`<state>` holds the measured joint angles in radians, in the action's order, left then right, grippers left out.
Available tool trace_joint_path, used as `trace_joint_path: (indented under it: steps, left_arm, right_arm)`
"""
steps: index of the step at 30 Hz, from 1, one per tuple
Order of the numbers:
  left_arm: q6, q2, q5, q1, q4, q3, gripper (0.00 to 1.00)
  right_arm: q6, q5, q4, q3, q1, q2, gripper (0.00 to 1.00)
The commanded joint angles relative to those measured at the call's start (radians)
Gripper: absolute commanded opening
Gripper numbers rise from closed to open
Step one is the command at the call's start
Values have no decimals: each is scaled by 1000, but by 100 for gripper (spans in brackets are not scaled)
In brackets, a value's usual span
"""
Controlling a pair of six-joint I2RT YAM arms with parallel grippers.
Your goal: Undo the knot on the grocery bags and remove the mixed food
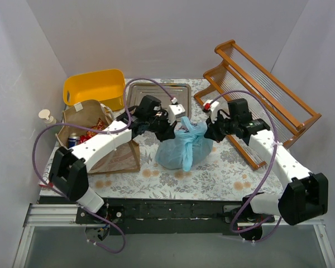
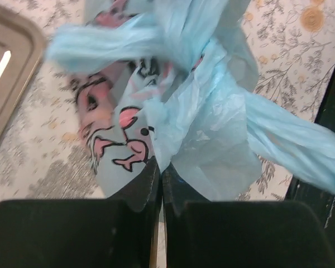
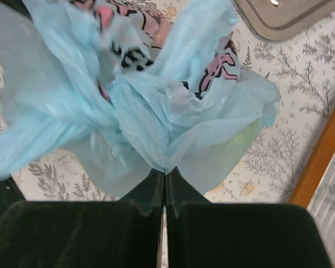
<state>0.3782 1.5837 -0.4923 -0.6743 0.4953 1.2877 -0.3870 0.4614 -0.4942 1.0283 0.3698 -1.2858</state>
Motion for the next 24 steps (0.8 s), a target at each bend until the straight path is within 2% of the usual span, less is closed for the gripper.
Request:
trace_joint_path:
  steps: [1, 4, 5, 6, 7, 8, 9, 12, 15, 19, 24]
  left_arm:
    - [-87, -240, 67, 138, 51, -92, 0]
    - [-156, -317, 70, 171, 65, -151, 0]
    - [-176, -324, 63, 170, 65, -153, 2]
    - [-176, -335, 20, 170, 69, -148, 18]
    - [-164, -332, 3, 164, 68, -136, 48]
    - [-135, -327, -8, 154, 69, -107, 57]
    - [-122, -312, -26, 133, 72, -88, 61]
    - [-99, -291, -60, 84, 77, -48, 68]
    - [-107, -272, -78, 38, 77, -53, 69]
    - [-151, -260, -91, 1, 92, -68, 68]
    - [-176, -248, -40, -8, 83, -85, 63]
  right_arm:
    - [62, 63, -64, -60, -132, 111, 1]
    - [95, 158, -119, -93, -154, 150, 1]
    - [106, 175, -122, -96, -154, 163, 28]
    - [115, 198, -122, -77, -152, 174, 43]
    - [108, 204, -113, -59, -144, 190, 54]
    - [99, 201, -104, -39, -129, 198, 82]
    - [58, 189, -95, 2, -97, 203, 92]
    - [-19, 186, -84, 73, -36, 183, 98]
    - [-62, 201, -83, 92, 6, 148, 98]
    - [-148, 191, -80, 92, 75, 120, 95]
    - [-118, 108, 9, 69, 155, 74, 93]
